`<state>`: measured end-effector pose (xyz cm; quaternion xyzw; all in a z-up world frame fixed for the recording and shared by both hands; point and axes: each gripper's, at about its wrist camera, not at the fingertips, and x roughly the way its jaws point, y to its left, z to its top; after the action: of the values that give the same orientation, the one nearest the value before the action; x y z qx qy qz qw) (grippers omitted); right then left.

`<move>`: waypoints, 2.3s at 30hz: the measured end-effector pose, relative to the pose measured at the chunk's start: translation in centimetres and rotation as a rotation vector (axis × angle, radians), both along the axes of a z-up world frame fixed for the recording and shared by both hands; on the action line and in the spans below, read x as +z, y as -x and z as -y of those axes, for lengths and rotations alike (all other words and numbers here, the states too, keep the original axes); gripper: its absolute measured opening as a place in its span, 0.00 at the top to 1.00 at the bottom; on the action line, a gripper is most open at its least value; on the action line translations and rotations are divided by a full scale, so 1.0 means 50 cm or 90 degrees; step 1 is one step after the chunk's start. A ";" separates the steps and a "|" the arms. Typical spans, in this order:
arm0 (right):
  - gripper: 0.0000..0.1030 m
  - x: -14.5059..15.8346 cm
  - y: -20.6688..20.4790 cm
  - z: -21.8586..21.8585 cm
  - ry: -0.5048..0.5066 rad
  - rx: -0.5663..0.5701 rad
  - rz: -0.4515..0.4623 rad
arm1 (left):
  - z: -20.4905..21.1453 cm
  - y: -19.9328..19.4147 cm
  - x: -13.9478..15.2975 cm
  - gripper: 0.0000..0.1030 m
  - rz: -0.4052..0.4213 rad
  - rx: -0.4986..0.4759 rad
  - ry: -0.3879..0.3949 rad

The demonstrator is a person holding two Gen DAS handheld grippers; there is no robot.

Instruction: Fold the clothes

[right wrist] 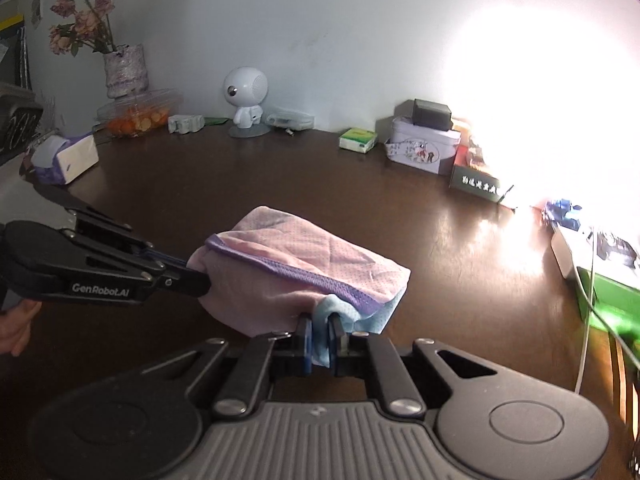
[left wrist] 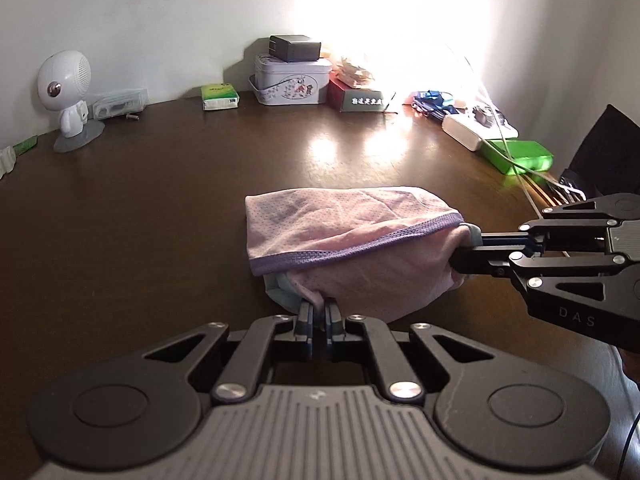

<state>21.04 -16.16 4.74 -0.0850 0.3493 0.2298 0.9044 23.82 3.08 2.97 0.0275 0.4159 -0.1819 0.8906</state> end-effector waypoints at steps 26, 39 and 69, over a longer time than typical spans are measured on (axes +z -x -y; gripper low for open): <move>0.91 -0.041 -0.315 0.024 -0.078 -0.148 0.044 | -0.019 -0.215 0.012 0.75 0.061 0.106 0.023; 0.65 0.224 0.033 0.086 -0.101 -0.163 0.165 | -0.030 0.142 0.218 0.15 0.169 0.192 0.009; 0.10 -0.095 0.447 0.002 -0.033 -0.224 0.030 | -0.017 0.500 -0.043 0.00 0.110 0.253 -0.077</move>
<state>-1.31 -16.26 -0.02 -0.0044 0.3312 0.0751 0.9406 -1.20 3.93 0.82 0.0137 0.3454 0.0256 0.9380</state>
